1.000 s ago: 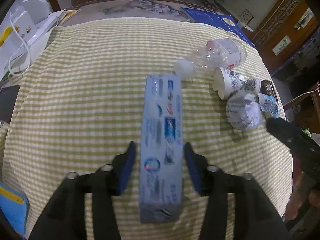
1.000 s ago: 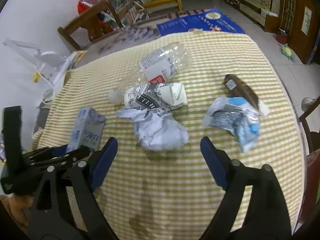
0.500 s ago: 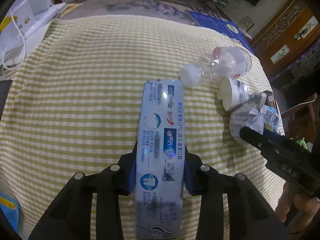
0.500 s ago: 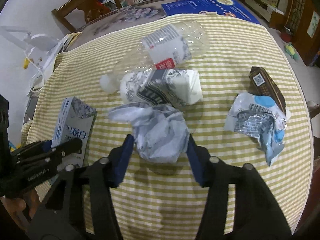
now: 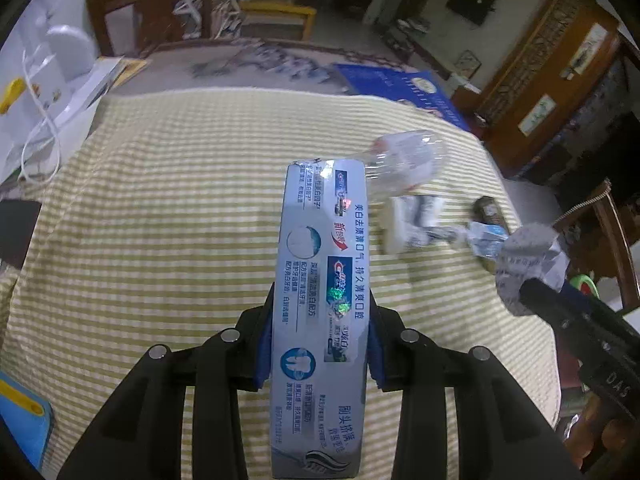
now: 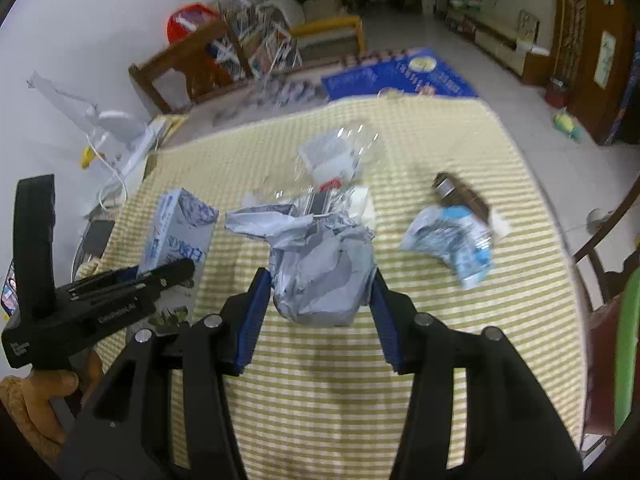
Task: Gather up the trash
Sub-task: 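Grasp the white-blue toothpaste box with the left tool while the right grasps crumpled grey paper, then carry the toothpaste box and crumpled paper toward the red bucket with both tools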
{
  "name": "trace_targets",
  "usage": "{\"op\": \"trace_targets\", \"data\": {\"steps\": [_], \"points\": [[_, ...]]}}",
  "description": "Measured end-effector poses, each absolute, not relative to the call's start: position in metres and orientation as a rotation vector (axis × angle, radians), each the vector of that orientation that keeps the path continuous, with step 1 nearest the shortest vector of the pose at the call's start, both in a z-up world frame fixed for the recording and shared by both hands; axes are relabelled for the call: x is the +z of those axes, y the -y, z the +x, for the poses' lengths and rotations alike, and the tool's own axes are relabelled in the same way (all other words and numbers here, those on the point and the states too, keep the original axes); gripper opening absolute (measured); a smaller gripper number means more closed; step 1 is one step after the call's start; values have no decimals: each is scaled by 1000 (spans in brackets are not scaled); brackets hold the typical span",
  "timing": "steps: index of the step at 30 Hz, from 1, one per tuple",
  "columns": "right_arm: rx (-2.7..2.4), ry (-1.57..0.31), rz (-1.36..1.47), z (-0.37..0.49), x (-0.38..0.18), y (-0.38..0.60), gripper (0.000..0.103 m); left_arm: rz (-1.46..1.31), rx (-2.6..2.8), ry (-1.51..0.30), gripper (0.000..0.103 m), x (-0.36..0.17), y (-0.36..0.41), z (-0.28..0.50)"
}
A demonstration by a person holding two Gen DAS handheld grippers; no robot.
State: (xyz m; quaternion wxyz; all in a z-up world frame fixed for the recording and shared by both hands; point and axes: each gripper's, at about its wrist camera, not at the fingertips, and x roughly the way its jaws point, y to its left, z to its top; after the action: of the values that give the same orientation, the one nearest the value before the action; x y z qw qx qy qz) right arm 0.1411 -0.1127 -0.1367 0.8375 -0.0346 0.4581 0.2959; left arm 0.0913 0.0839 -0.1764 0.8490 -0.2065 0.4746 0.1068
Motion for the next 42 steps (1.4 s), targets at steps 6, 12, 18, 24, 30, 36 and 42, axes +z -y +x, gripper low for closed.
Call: {"op": "trace_targets", "data": {"steps": [6, 12, 18, 24, 30, 36, 42], "points": [[575, -936, -39, 126, -125, 141, 49, -390, 152, -968, 35, -158, -55, 91], [513, -888, 22, 113, -109, 175, 49, -348, 93, -943, 35, -142, -29, 86], [474, -864, 49, 105, -103, 196, 49, -320, 62, -931, 35, -135, -13, 82], [459, -865, 68, 103, -105, 210, 49, -300, 61, -932, 35, -131, -1, 78], [455, -855, 71, 101, -100, 219, 49, -280, 48, -924, 35, -123, 8, 81], [443, -833, 74, 100, -93, 230, 49, -259, 26, -893, 35, -110, 23, 83], [423, -829, 89, 104, -93, 248, 49, -243, 8, -875, 35, -101, 38, 89]]}}
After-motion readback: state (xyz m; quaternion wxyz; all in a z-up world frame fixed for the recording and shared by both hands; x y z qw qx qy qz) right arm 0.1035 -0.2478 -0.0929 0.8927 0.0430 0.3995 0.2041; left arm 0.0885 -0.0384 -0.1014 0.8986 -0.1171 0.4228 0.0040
